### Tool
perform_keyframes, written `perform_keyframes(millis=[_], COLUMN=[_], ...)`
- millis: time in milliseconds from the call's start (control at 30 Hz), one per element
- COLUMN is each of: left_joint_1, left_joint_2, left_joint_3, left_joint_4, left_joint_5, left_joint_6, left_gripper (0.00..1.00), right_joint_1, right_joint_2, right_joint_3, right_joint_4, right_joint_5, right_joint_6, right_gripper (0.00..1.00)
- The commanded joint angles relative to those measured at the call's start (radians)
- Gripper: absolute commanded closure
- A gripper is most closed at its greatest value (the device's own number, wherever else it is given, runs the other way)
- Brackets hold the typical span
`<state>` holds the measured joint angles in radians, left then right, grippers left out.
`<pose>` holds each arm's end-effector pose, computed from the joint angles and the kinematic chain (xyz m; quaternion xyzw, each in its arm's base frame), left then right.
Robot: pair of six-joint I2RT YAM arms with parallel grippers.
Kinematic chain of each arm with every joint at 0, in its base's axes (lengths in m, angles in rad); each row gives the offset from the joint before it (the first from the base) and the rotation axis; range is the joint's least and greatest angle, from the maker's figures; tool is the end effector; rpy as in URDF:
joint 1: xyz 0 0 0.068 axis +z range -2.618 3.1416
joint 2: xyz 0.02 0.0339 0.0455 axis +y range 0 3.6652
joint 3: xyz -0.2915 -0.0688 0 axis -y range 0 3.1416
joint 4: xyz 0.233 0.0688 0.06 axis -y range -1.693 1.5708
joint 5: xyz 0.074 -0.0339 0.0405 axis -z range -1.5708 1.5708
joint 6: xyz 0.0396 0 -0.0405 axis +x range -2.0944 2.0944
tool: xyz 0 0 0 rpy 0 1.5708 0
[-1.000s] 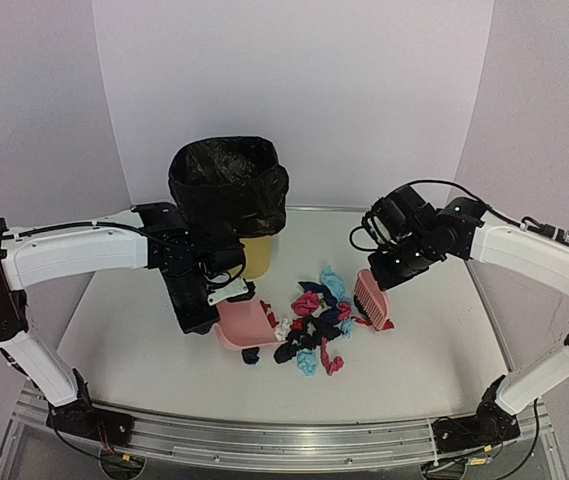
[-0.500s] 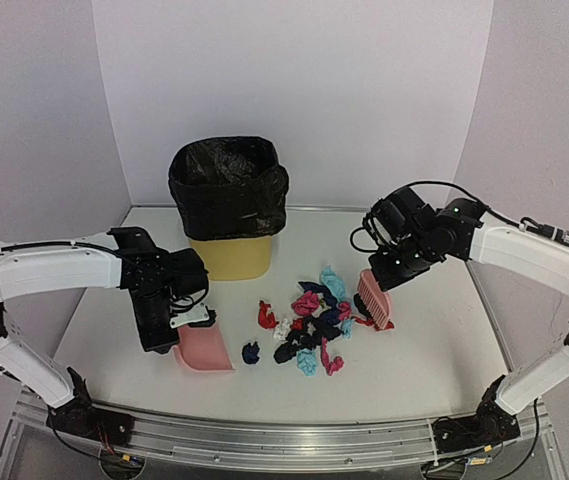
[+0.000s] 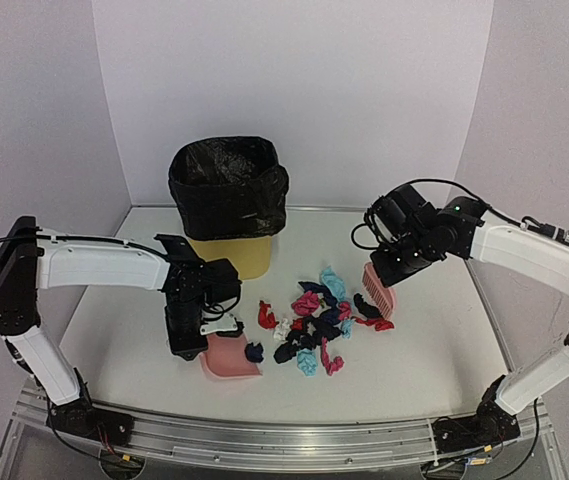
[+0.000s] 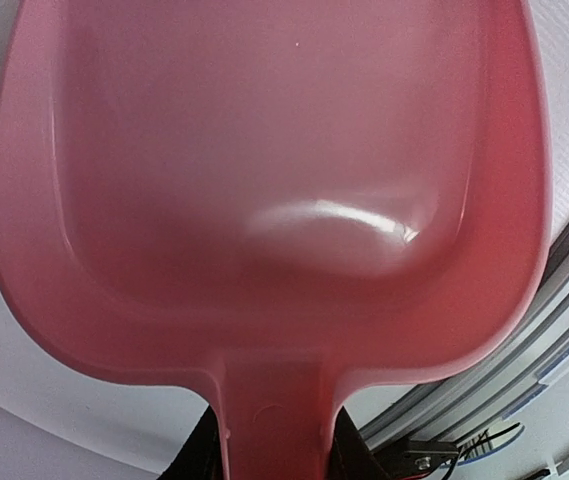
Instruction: Sweep away the paper scraps from the table
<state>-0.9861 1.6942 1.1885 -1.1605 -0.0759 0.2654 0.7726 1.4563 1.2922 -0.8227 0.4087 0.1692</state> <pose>0.1559 -0.2301 0.2294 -0.5861 -0.8080 -0.0523 0.0312 0.2167 0.1892 0.3322 -0.2229 0.9127 -0.0453 0.3394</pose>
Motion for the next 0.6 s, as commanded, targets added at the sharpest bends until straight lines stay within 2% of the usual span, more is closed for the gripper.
perform_keyframes(millis=[0, 100, 167, 567], left_joint_1=[-0.023, -0.033, -0.041, -0.057], left_joint_2=[0.057, 0.064, 0.069, 0.085], left_joint_3=[0.027, 0.031, 0.038, 0.036], left_joint_4=[0.051, 0.066, 0.078, 0.137], left_joint_5=[0.01, -0.001, -0.013, -0.018], left_joint_6=[0.037, 0.058, 0.067, 0.085], left_gripper=[1.0, 1.0, 1.0, 1.0], right_joint_1=[0.001, 0.002, 0.006, 0.112], right_joint_2=[-0.035, -0.032, -0.014, 0.245], right_joint_3=[0.042, 0.047, 0.05, 0.145], right_joint_4=[0.022, 0.024, 0.022, 0.02], right_joint_5=[-0.193, -0.369, -0.426, -0.313], right_joint_6=[-0.003, -0.003, 0.022, 0.159], right_gripper=[1.0, 1.0, 1.0, 1.0])
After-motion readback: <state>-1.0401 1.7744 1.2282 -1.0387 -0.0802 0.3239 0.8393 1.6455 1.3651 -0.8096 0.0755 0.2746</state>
